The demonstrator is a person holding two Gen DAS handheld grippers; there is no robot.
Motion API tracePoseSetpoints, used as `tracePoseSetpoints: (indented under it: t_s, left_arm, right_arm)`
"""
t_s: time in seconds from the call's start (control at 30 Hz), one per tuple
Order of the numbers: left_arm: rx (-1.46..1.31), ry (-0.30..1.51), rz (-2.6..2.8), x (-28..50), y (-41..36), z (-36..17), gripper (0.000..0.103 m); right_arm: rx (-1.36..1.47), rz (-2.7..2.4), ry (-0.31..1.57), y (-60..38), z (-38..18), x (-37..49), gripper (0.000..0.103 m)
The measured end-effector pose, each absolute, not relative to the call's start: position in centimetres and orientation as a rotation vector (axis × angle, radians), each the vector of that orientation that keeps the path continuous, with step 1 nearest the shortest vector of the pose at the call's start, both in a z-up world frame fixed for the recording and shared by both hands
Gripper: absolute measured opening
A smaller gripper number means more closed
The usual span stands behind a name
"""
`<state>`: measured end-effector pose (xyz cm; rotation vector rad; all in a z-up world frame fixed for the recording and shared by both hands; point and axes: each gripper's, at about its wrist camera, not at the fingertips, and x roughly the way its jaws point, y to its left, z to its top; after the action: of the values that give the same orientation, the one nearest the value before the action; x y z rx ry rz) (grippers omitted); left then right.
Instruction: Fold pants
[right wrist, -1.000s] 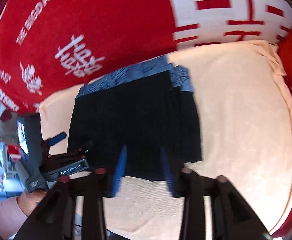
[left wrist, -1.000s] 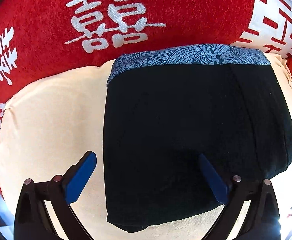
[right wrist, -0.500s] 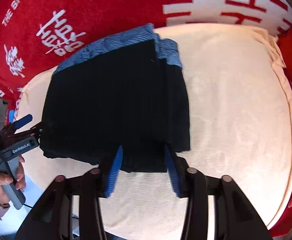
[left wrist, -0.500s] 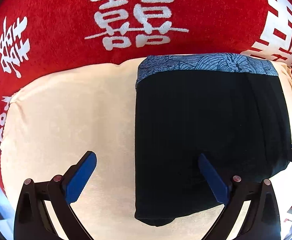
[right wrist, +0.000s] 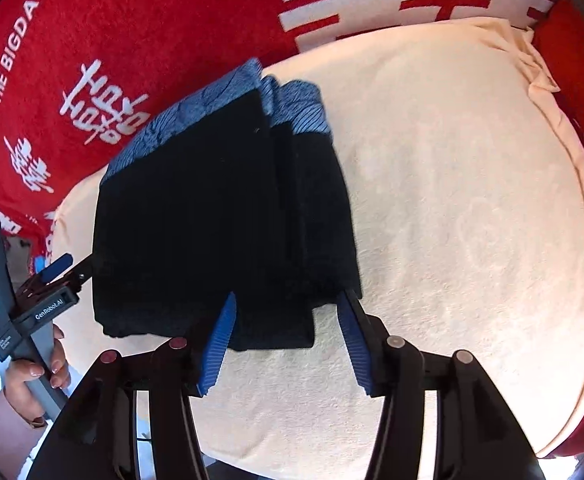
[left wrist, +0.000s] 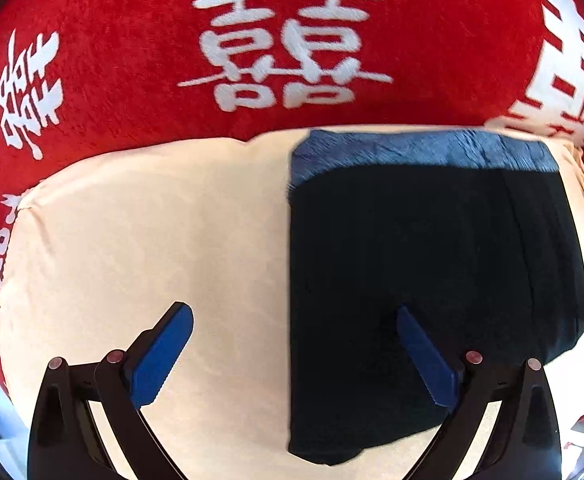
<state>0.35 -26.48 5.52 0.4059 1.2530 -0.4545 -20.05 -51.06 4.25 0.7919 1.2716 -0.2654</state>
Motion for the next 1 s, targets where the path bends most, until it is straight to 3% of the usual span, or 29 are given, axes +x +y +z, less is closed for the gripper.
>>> tracePoseSetpoints:
  t_s: [0.37,0.67,0.83,1.0]
  left_arm:
    - [0.258,1.364,-0.479,3.5,-23.9,4.3,0.102]
    - [0.222,1.428,-0.593,3.6,-24.6,3.0,0.102]
    - [0.196,1.493,-0.695,3.8,-24.9,2.3,0.102]
    - [0.163,1.521,-0.777,4.6,-25.2,1.1,0.102]
  right_arm:
    - [0.905,-0.236,1.278,-53.2,3.0,-19.4,0.058]
    - [0.995,-0.149,1.270,-54.9,1.7,-19.1,0.067]
    - [0.996,-0.062,1.276,-55.3,1.0,-18.3,0.081]
    - [1.014,0.042,1.260,-56.2,-0.4,-17.8,0.082]
